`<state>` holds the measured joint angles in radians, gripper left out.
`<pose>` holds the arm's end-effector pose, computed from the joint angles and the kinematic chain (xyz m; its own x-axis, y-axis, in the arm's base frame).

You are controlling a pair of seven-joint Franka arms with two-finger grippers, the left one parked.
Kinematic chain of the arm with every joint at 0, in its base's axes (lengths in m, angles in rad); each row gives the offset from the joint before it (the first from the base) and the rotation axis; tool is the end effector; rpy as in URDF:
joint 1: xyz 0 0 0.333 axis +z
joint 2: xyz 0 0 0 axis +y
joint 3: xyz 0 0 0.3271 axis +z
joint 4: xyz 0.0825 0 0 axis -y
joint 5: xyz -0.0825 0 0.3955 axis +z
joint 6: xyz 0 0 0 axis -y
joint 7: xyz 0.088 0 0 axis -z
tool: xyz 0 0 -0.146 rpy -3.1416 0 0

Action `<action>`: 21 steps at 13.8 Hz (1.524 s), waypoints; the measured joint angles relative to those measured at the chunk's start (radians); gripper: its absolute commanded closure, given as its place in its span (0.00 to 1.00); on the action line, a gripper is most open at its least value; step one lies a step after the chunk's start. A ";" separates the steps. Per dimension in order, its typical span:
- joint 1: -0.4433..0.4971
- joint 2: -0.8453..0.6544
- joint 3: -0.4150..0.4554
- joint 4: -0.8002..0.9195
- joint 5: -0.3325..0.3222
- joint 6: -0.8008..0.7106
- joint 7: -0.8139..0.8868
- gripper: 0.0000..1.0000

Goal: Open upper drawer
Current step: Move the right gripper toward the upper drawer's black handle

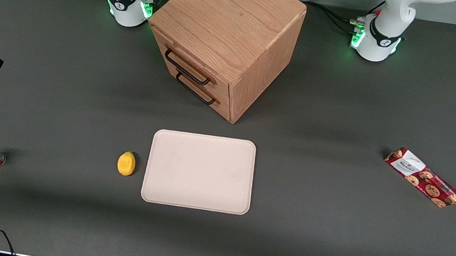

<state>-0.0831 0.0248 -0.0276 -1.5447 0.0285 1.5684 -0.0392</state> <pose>0.5708 -0.0591 0.5949 0.9974 -0.0714 0.0000 -0.0714 -0.9971 -0.0278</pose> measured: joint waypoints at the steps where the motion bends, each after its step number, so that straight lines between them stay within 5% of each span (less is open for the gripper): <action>1: 0.000 0.005 0.001 0.000 -0.001 0.001 0.000 0.00; 7: 0.003 0.010 0.036 0.000 -0.005 -0.002 -0.002 0.00; 16: 0.009 0.009 0.448 -0.139 -0.035 0.029 -0.063 0.00; 21: 0.007 0.011 0.579 -0.247 -0.020 0.105 -0.062 0.00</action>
<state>-0.0761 0.0355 0.5517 -1.7919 0.0082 1.6732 -0.1014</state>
